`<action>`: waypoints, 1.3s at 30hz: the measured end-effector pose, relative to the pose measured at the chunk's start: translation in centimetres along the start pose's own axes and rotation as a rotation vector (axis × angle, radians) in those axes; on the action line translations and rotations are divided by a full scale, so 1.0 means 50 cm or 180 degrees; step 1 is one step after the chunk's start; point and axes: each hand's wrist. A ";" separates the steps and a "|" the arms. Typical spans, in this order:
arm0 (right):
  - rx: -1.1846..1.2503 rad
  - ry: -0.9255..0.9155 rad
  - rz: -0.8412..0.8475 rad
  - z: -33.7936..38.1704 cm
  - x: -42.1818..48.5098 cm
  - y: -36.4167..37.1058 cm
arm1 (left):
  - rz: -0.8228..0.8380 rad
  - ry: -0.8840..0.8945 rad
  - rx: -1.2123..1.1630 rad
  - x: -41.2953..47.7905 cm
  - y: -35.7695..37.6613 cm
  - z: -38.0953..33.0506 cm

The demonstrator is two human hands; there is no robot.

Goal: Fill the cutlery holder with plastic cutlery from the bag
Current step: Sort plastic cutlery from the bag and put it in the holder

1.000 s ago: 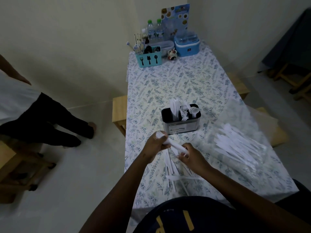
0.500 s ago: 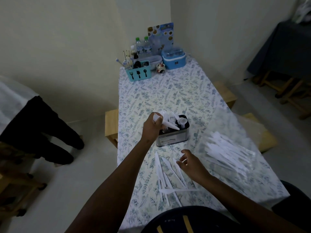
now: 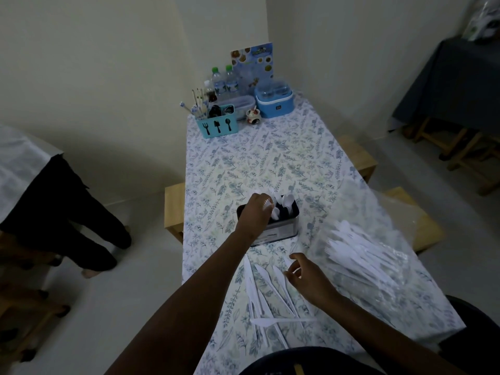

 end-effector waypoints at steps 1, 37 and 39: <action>0.0000 -0.0007 0.0000 -0.002 0.001 -0.001 | 0.0052 -0.0061 0.0125 0.003 0.007 0.001; -0.1691 -0.0134 0.1545 -0.100 -0.077 0.080 | 0.0660 -0.0828 -0.0696 -0.289 0.102 0.243; -0.1625 -0.0061 0.1522 -0.095 -0.075 0.087 | 0.0552 -0.0903 -0.0642 -0.300 0.099 0.259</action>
Point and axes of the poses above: each hand's wrist, its own x-axis towards the middle knuckle, its own y-axis out of the palm, z = x × y, and after that the axes turned 12 degrees about -y, right-handed
